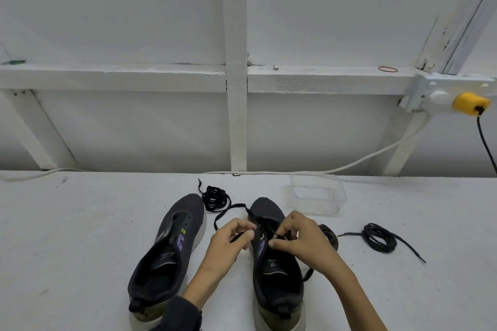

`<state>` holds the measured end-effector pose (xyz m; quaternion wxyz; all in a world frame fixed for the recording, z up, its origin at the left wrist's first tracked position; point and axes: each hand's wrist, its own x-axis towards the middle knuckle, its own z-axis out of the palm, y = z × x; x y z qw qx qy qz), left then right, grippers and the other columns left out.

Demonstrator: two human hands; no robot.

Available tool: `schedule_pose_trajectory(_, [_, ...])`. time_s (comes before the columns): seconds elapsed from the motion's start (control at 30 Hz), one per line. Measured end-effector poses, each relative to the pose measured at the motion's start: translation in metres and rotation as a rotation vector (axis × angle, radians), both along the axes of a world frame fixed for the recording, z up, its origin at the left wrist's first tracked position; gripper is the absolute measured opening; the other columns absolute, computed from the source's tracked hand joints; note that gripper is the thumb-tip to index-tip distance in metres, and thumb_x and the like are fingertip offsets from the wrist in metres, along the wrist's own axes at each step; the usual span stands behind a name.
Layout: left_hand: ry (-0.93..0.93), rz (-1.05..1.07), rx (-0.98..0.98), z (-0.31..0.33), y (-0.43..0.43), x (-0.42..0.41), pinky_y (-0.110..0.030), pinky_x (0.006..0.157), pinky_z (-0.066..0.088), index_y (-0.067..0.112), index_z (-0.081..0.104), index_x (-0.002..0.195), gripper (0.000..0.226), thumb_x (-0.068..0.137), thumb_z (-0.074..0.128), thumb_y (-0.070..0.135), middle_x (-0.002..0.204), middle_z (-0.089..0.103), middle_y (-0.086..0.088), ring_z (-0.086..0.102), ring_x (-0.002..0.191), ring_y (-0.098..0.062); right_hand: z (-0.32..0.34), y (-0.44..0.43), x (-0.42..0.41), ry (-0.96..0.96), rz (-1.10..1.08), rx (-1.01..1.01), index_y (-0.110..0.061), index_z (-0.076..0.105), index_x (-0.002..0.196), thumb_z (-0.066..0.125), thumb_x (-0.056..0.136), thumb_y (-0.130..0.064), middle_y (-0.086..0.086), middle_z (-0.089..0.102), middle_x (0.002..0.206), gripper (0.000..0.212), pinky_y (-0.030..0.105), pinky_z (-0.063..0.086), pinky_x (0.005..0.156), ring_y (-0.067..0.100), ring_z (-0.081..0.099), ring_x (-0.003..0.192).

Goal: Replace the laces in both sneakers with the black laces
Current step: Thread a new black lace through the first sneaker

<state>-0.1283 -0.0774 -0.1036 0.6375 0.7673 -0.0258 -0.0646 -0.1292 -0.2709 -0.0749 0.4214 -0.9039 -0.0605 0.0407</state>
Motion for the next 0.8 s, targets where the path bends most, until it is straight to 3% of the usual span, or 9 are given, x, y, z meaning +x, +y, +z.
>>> schedule_pose_trajectory(0.13, [-0.026, -0.030, 0.053, -0.003, 0.001, -0.003, -0.011, 0.058, 0.041, 0.018, 0.075, 0.090, 0.012, 0.091, 0.064, 0.013, 0.073, 0.069, 0.012, 0.055, 0.063, 0.001, -0.002, 0.001, 0.002, 0.029, 0.024, 0.003, -0.030, 0.059, 0.057, 0.082, 0.073, -0.027, -0.008, 0.056, 0.076, 0.028, 0.019, 0.037, 0.060, 0.000, 0.046, 0.058])
schedule_pose_trajectory(0.27, [-0.106, -0.047, 0.115, -0.008, 0.003, -0.006, -0.015, 0.070, 0.047, 0.027, 0.078, 0.087, 0.015, 0.087, 0.071, 0.014, 0.089, 0.073, 0.006, 0.061, 0.071, -0.001, -0.005, 0.002, 0.004, 0.040, 0.046, -0.066, -0.027, 0.060, 0.053, 0.080, 0.069, -0.036, -0.010, 0.055, 0.075, 0.027, 0.032, 0.045, 0.063, 0.003, 0.050, 0.062])
schedule_pose_trajectory(0.4, [-0.108, -0.033, 0.155, -0.006, 0.002, -0.005, -0.017, 0.073, 0.050, 0.026, 0.077, 0.082, 0.013, 0.081, 0.076, 0.013, 0.081, 0.075, 0.011, 0.067, 0.075, -0.004, -0.008, 0.002, 0.006, 0.046, 0.080, -0.050, -0.031, 0.060, 0.049, 0.079, 0.072, -0.039, -0.011, 0.053, 0.077, 0.031, 0.028, 0.042, 0.065, 0.003, 0.051, 0.065])
schedule_pose_trajectory(0.53, [-0.162, -0.038, 0.226, -0.003, 0.001, -0.004, -0.010, 0.071, 0.045, 0.023, 0.075, 0.077, 0.009, 0.080, 0.077, 0.014, 0.078, 0.074, 0.013, 0.067, 0.077, 0.000, -0.009, 0.003, 0.005, 0.052, 0.096, 0.022, -0.038, 0.069, 0.063, 0.076, 0.080, -0.028, -0.010, 0.048, 0.075, 0.021, 0.031, 0.044, 0.071, 0.004, 0.050, 0.069])
schedule_pose_trajectory(0.67, [-0.245, -0.072, 0.361, -0.001, 0.002, -0.001, -0.014, 0.073, 0.047, 0.031, 0.073, 0.075, 0.014, 0.082, 0.074, 0.018, 0.079, 0.071, 0.019, 0.065, 0.081, -0.003, -0.009, 0.004, 0.004, 0.055, 0.093, 0.114, -0.049, 0.062, 0.046, 0.079, 0.079, -0.021, -0.008, 0.049, 0.076, 0.046, 0.033, 0.045, 0.074, 0.014, 0.056, 0.076])
schedule_pose_trajectory(0.8, [-0.279, -0.122, 0.441, 0.007, 0.001, 0.005, -0.015, 0.072, 0.046, 0.031, 0.072, 0.074, 0.015, 0.082, 0.072, 0.019, 0.077, 0.069, 0.019, 0.062, 0.079, -0.002, -0.014, 0.005, 0.005, 0.058, 0.060, 0.163, -0.037, 0.076, 0.066, 0.082, 0.075, -0.020, -0.013, 0.048, 0.068, 0.020, 0.030, 0.044, 0.073, 0.007, 0.053, 0.071])
